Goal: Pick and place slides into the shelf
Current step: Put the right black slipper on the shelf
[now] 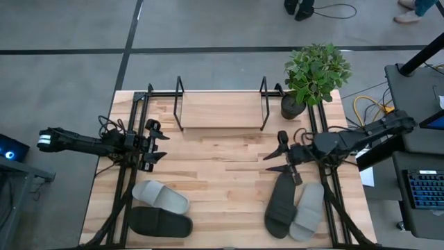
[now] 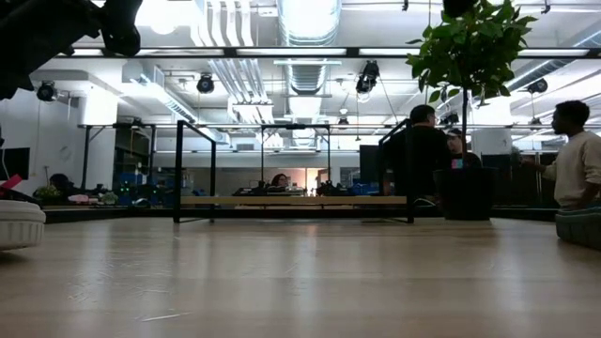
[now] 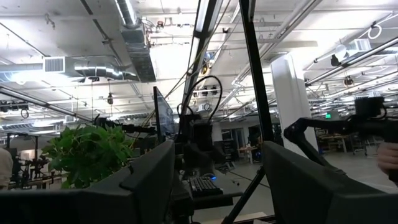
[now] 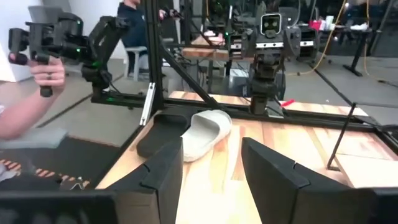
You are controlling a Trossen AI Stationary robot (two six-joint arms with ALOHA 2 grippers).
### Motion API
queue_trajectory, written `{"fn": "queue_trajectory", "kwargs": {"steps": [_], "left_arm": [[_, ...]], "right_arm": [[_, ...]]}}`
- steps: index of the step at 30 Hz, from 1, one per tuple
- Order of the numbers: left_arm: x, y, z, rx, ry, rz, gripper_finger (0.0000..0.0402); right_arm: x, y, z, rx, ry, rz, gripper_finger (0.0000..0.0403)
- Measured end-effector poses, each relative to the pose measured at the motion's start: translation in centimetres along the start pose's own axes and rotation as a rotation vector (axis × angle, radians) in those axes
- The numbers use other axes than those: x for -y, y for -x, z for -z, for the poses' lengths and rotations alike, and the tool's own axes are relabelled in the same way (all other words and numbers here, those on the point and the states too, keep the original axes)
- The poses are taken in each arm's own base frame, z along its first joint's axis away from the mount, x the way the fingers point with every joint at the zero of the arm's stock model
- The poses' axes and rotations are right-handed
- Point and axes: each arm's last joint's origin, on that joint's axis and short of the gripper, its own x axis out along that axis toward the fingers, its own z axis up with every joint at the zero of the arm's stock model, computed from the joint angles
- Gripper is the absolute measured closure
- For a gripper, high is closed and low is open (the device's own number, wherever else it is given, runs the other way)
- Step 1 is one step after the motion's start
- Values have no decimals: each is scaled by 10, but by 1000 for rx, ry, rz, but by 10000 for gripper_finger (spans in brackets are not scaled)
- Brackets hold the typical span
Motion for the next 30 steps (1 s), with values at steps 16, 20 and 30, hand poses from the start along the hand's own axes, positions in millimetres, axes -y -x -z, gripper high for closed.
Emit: {"fn": "queue_trajectory", "kwargs": {"steps": [16,20,30], "left_arm": [[0,0,0,-4,0,0,173],[0,0,1,-5,1,0,173],[0,0,1,-5,1,0,173]], "right_arm": [[-17,-31,-53,-545,-191,53,253],[-32,-38,-58,-680,-202,80,255],[-77,-49,-50,-928,-244,120,267]]}}
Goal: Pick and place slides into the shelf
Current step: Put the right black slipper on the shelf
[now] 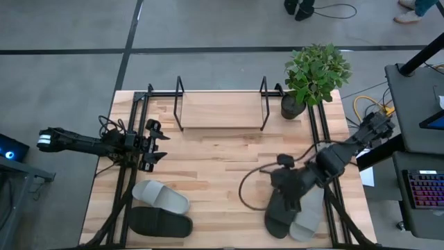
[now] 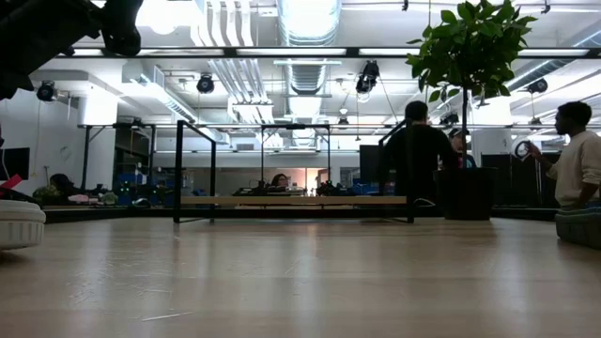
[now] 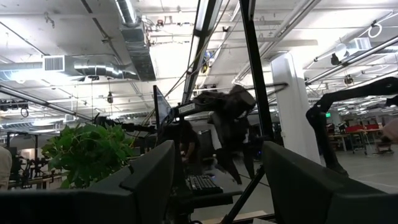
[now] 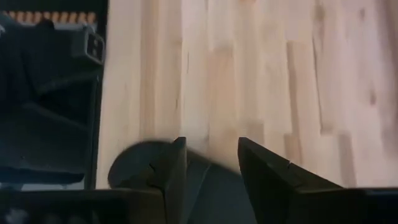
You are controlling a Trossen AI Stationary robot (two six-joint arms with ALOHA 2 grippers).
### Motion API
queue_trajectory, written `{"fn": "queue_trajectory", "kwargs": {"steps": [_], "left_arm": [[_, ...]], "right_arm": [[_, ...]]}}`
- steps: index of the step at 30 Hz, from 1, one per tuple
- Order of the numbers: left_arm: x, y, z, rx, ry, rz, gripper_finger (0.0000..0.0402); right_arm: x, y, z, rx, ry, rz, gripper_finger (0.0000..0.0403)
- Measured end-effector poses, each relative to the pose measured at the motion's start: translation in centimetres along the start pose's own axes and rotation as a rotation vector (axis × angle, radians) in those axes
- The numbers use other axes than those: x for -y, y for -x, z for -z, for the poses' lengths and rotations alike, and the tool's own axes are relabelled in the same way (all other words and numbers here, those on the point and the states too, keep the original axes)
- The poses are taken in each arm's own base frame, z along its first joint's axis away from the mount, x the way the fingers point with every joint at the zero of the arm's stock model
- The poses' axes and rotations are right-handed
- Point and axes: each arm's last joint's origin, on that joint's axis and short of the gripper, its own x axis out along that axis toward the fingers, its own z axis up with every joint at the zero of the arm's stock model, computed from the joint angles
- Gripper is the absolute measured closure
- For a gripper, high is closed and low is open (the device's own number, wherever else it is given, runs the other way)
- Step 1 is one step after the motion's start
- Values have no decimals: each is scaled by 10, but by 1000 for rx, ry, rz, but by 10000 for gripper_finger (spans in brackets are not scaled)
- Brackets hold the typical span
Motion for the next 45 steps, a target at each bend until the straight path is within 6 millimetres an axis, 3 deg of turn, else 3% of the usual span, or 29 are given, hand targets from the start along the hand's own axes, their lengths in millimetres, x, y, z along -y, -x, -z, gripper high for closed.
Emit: {"fn": "queue_trajectory", "kwargs": {"steps": [7,17,29,33,39,45], "left_arm": [[0,0,0,0,0,0,173],[0,0,0,-1,-4,0,173],[0,0,0,-2,-4,0,173],[0,0,0,-2,-4,0,173],[0,0,0,-2,-4,0,173],[0,0,0,-2,-4,0,173]], "right_arm": [[-18,-14,14,-120,-156,65,277],[-48,-48,30,-228,-100,135,280],[-58,-81,37,-333,-191,195,279],[-61,-89,40,-411,-122,172,272],[-57,-81,37,-332,-80,186,269],[-39,-60,36,-270,-102,153,269]]}}
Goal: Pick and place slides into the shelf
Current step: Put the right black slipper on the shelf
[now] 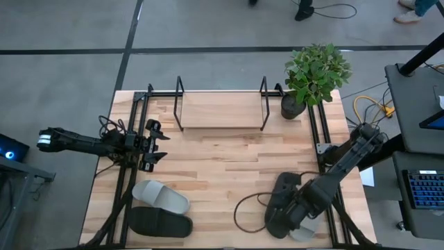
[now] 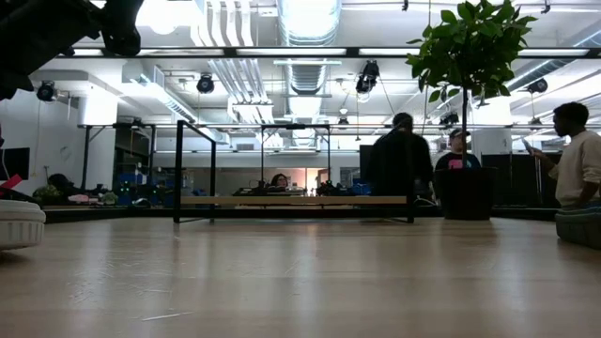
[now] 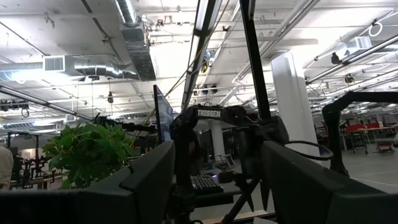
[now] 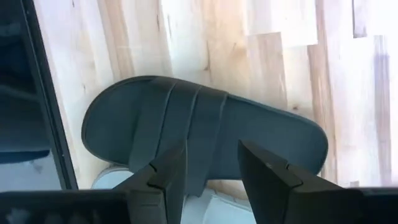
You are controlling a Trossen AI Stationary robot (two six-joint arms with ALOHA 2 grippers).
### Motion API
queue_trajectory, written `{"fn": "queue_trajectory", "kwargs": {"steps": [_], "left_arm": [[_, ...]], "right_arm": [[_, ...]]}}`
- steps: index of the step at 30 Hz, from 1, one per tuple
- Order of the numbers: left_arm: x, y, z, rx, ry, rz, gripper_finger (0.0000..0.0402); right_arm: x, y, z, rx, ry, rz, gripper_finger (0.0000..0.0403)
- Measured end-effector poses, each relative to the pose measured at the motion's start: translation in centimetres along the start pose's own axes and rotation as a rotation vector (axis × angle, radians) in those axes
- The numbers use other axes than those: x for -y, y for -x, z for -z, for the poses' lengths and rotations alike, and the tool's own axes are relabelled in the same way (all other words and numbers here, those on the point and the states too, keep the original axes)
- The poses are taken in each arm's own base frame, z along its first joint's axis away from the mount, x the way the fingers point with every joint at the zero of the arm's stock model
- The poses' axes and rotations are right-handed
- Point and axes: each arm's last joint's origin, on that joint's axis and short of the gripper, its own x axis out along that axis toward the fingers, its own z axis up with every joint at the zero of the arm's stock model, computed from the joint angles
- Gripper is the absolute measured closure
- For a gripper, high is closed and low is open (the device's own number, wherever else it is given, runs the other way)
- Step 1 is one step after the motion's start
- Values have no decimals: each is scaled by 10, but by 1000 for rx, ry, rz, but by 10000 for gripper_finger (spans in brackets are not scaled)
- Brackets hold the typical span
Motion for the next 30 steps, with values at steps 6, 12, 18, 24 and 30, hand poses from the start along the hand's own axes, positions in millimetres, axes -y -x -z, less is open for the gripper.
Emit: {"fn": "queue_trajectory", "kwargs": {"steps": [6,12,18,24,30], "left_arm": [[0,0,0,-2,0,0,173],[0,0,0,-3,0,0,173],[0,0,0,-3,0,-2,173],[0,0,1,-6,1,-2,173],[0,0,1,-6,1,-2,173]], "right_arm": [[32,-2,17,36,-109,-176,269],[58,-19,35,158,-190,-416,269],[82,-45,57,126,-319,-431,250],[86,-62,68,37,-357,-473,192],[80,-65,62,130,-331,-586,155]]}}
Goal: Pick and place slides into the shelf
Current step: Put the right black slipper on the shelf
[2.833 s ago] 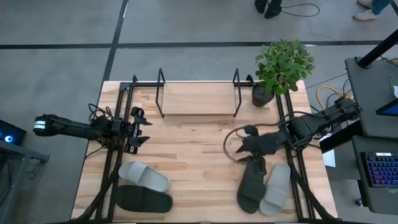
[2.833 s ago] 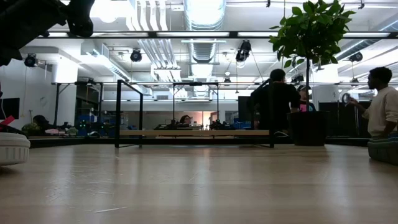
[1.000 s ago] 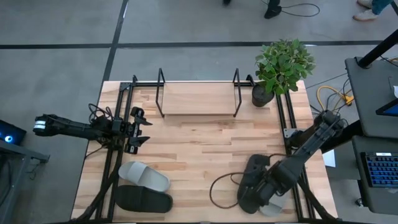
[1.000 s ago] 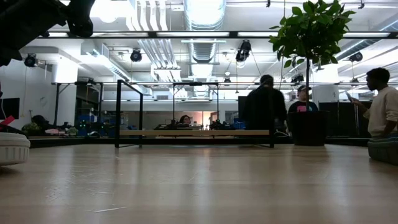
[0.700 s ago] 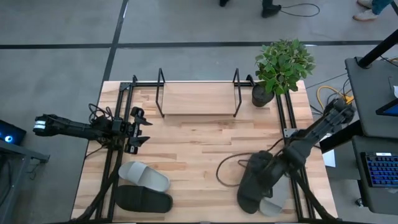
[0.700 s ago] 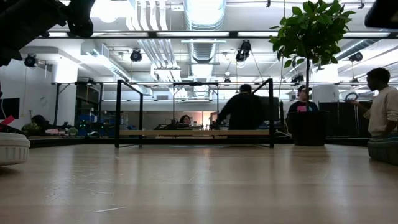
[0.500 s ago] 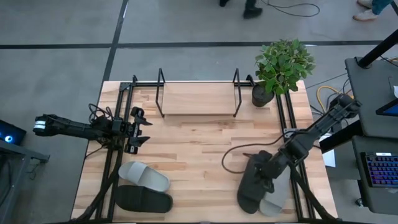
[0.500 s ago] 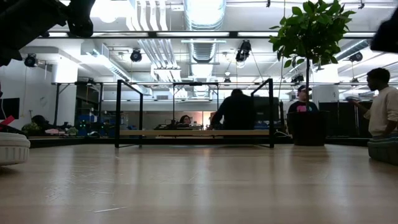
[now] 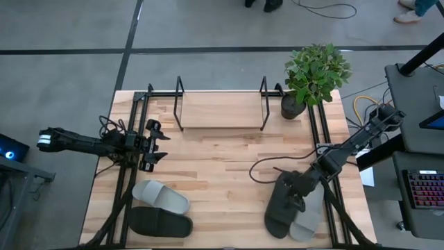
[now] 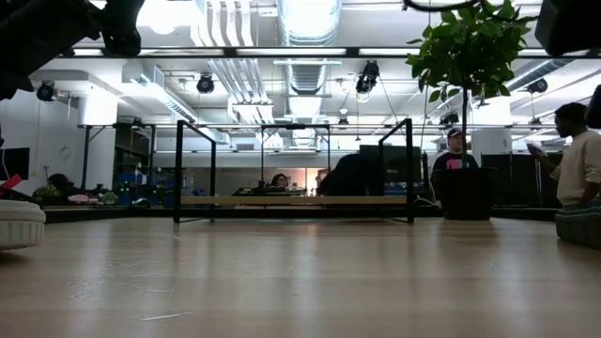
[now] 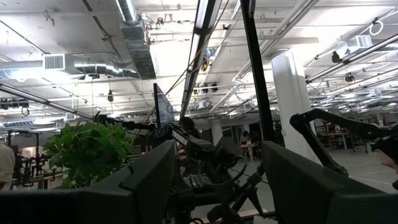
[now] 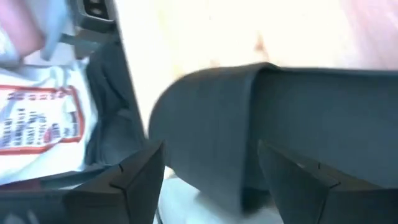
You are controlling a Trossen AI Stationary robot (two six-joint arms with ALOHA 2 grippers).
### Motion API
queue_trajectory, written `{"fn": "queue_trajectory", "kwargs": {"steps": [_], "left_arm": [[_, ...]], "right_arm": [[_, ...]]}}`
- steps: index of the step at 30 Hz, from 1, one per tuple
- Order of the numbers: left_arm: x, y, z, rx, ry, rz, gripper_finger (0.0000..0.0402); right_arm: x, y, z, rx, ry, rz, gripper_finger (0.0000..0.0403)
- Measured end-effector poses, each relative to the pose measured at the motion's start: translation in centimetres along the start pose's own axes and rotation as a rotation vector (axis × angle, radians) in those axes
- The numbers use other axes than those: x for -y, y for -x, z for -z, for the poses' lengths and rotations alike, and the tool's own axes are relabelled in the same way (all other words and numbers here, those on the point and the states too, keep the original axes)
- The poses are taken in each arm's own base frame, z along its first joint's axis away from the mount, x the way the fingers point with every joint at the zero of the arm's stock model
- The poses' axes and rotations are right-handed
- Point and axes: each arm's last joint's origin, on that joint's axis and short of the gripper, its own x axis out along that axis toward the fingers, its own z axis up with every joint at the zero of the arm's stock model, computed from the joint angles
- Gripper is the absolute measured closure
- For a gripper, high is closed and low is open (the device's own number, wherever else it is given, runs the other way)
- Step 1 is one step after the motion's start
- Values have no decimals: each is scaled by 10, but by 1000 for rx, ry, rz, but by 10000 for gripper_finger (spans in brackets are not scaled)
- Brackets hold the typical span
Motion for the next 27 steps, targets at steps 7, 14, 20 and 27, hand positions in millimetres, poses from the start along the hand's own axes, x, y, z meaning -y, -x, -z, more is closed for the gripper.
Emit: {"fn": "queue_trajectory", "kwargs": {"steps": [7,14,20,27], "left_arm": [[0,0,0,0,0,0,173],[0,0,0,0,0,0,173],[0,0,0,1,0,-1,173],[0,0,0,1,0,-1,173]], "right_arm": [[10,-14,3,-14,20,26,156],[7,-26,3,-68,-4,-28,160],[6,-39,0,-66,26,-46,161],[13,-57,3,-148,21,4,166]]}}
